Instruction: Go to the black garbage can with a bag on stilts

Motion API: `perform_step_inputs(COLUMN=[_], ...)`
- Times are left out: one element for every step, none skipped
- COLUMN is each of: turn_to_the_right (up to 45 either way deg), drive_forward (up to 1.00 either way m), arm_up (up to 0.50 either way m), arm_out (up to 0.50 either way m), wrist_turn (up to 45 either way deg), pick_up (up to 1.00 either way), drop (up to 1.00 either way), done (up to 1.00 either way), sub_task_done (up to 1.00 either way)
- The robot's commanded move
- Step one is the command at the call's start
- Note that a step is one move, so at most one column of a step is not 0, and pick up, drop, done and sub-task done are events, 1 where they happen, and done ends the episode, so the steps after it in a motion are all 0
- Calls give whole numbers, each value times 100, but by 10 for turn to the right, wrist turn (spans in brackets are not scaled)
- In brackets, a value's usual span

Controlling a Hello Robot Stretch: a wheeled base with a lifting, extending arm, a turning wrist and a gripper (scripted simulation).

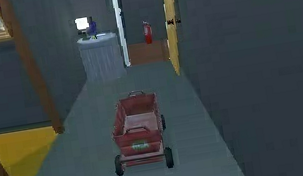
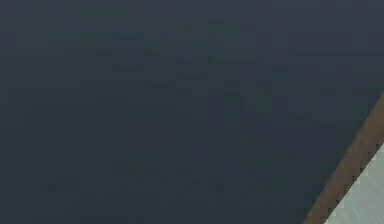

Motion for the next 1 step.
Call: perform_step_inputs(turn_to_the_right=[120], drive_forward=[0], arm_up=[0], arm_out=[0], wrist_turn=[0], pick_up=[0], drop=[0], done=[0], sub_task_done=[0])
